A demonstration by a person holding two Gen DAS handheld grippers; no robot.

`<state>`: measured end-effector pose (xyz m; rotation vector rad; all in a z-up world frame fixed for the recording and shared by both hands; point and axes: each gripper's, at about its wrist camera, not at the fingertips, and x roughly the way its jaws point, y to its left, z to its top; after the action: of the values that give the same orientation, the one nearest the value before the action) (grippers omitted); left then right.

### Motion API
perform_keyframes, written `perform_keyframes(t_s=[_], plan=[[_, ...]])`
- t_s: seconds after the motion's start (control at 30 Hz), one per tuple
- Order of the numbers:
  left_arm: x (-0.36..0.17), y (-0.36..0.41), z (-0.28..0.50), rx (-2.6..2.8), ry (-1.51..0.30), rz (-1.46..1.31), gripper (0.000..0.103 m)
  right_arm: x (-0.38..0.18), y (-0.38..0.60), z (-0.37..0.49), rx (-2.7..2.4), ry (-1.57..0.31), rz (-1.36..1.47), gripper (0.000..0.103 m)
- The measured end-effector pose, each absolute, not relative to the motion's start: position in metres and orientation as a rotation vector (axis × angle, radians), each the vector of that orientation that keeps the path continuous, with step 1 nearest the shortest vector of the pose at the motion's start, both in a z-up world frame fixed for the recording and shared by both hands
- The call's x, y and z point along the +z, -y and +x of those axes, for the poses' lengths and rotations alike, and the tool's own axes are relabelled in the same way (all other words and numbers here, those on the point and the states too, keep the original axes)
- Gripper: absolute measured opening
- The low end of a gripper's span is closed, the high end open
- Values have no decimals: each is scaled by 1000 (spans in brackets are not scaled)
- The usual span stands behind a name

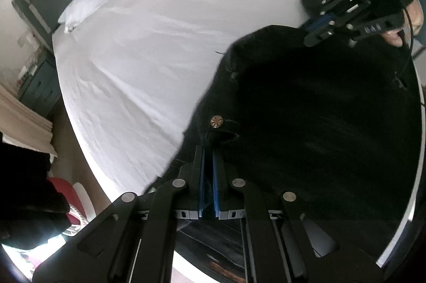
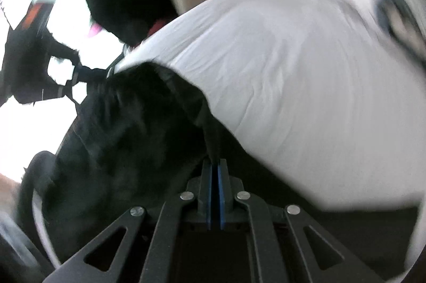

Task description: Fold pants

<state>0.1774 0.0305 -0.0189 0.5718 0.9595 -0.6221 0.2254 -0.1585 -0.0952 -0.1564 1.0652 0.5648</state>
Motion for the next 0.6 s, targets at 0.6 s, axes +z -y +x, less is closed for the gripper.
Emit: perform_keyframes(t_s=[0.6], plan=[[-67, -23, 10, -663, -991, 671, 4, -125, 192, 49, 471, -1092, 259, 4]])
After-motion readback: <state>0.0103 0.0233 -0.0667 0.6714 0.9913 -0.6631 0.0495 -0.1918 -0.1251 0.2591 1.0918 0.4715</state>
